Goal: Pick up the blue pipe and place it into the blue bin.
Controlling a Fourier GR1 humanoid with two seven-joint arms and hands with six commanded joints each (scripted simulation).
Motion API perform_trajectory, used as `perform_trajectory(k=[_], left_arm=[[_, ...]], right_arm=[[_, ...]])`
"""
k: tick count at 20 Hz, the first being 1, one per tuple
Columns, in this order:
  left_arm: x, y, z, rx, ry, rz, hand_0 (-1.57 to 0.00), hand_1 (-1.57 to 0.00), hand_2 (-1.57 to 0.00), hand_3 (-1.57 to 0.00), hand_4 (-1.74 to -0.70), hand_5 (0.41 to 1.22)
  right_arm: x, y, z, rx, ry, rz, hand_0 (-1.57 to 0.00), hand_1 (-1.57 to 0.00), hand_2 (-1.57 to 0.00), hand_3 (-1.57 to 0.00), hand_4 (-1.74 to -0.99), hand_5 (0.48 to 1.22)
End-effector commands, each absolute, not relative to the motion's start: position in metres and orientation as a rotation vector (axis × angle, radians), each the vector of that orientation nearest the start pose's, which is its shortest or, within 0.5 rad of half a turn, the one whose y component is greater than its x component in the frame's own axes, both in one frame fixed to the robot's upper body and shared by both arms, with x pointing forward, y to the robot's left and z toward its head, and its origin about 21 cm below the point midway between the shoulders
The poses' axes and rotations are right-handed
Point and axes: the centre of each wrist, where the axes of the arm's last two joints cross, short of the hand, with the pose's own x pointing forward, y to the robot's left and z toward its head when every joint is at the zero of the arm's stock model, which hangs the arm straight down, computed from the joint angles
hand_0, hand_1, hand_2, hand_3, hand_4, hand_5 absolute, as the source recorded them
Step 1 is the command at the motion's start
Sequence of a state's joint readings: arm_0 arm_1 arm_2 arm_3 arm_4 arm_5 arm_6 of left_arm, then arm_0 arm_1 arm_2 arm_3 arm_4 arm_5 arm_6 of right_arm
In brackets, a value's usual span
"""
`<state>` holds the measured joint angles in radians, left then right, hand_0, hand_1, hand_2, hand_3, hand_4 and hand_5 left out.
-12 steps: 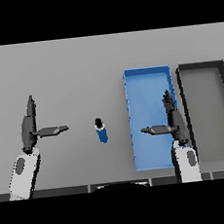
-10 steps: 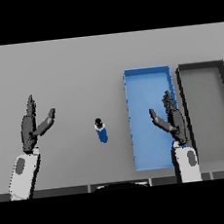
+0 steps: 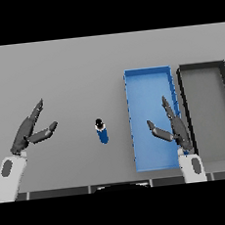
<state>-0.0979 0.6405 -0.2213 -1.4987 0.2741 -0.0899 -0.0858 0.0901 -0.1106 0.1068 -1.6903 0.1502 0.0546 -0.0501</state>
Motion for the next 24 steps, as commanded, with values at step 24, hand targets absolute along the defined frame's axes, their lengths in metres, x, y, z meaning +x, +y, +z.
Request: perform_trajectory(k=[24], left_arm=[[0.246, 0.200, -0.001, -0.349, -1.425, -0.804, 0.00, 0.00, 0.00, 0.00, -1.19, 0.467]], right_arm=[[0.215, -0.231, 0.015, -0.100, -1.643, 0.326, 0.00, 0.00, 0.00, 0.00, -1.223, 0.618]])
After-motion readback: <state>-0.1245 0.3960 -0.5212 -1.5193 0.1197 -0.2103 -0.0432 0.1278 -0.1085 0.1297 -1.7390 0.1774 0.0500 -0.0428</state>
